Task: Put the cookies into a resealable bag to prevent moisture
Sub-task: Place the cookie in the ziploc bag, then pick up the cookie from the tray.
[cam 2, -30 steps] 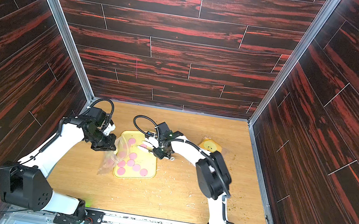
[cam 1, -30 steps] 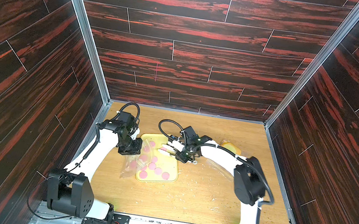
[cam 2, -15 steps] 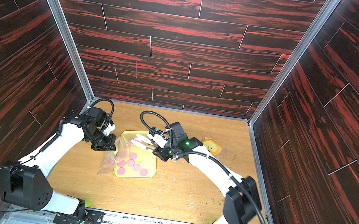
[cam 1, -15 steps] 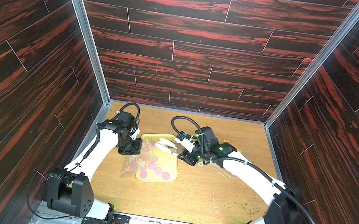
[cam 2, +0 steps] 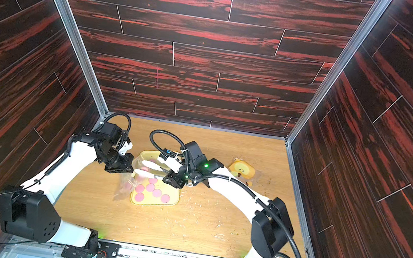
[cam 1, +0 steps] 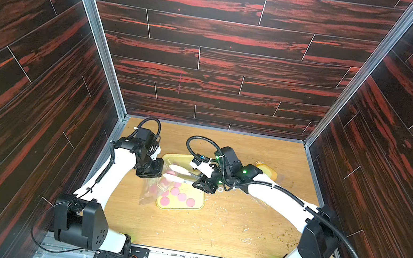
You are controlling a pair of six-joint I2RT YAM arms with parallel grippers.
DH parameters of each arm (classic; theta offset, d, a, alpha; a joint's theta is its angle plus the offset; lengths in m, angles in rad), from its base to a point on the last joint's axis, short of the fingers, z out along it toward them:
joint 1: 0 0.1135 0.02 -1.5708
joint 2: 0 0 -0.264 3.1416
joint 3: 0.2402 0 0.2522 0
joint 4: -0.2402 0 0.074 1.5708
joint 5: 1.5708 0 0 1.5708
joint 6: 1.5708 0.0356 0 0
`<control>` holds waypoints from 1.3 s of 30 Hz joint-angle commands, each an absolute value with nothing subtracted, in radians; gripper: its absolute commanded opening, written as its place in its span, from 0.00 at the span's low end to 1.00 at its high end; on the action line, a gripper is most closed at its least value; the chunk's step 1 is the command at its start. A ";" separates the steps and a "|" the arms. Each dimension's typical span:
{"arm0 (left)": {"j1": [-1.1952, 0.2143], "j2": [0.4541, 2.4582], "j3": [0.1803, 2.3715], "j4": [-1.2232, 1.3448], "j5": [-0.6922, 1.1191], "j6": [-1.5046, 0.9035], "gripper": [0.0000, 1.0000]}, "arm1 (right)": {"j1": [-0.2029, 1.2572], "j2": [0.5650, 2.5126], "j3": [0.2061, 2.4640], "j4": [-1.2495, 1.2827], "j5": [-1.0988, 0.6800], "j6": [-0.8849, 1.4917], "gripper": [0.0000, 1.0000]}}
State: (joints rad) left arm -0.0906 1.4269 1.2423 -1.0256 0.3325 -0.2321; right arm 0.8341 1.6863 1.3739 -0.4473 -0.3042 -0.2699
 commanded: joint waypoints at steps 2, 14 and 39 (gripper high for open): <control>-0.086 1.407 1.267 -1.054 0.325 -0.216 0.00 | 0.833 1.674 1.401 -0.422 -0.333 -0.285 0.53; -0.084 1.412 1.259 -1.057 0.311 -0.210 0.00 | 0.685 1.557 1.261 -0.464 -0.144 -0.311 0.51; -0.085 1.422 1.275 -1.072 0.301 -0.206 0.00 | 0.735 2.213 1.819 -0.632 -0.103 -0.492 0.51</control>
